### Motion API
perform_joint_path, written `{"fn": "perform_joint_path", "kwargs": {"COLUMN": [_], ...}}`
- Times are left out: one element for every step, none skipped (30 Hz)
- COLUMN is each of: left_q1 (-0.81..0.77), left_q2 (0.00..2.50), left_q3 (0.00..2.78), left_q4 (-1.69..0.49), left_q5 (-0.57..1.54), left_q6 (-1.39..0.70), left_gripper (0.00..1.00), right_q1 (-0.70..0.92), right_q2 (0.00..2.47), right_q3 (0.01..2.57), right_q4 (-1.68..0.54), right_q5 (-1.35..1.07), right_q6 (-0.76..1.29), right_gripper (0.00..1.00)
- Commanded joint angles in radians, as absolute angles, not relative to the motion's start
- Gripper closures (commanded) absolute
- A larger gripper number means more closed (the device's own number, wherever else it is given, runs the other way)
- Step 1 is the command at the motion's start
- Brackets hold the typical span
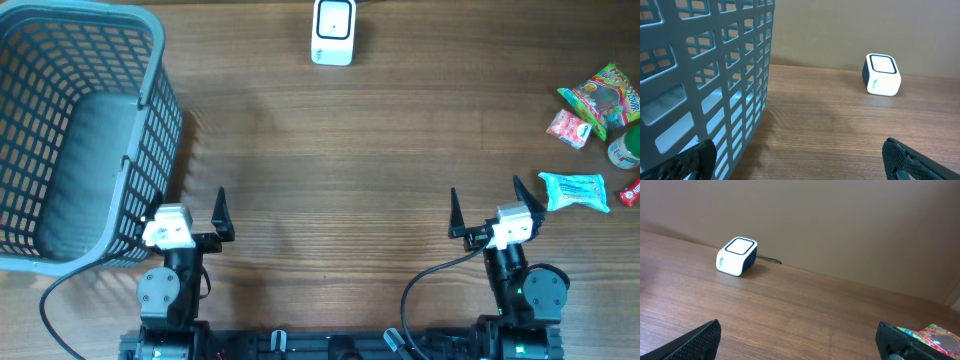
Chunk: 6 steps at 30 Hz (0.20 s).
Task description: Scan the item barcode
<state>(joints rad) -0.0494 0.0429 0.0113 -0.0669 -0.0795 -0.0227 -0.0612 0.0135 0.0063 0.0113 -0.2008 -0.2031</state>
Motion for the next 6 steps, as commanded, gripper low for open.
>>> {"fn": "perform_joint_path", "kwargs": {"left_q1": [-0.042, -0.042, -0.042, -0.042, -0.042, -0.042], "left_q2": [0.048, 0.048, 0.048, 0.048, 0.048, 0.048], "left_q3": [0.006, 0.006, 0.006, 0.006, 0.006, 0.006], "left_q4": [-0.068, -0.067, -0.068, -0.067, -0.067, -0.067], "left_q5": [-0.064, -0.064, -0.064, -0.064, -0.064, -0.064], "left_q6": [-0.007, -0.007, -0.007, -0.007, -0.007, -0.007], "left_gripper": [0.00, 0.00, 0.00, 0.00, 0.00, 0.00], "right_q1": [-0.057, -0.057, -0.057, -0.057, -0.057, -0.057], "right_q2": [0.005, 0.005, 0.005, 0.005, 0.005, 0.005], "right_q3": [0.005, 0.005, 0.005, 0.005, 0.005, 0.005], "right_q4": [0.014, 0.014, 0.014, 0.014, 0.014, 0.014], "right_q5": [-0.198, -0.198, -0.198, -0.198, -0.198, -0.198], "right_q6": [-0.207, -0.208, -0.208, -0.208, -0.208, -0.208], "right_gripper": [0.00, 0.00, 0.00, 0.00, 0.00, 0.00]}}
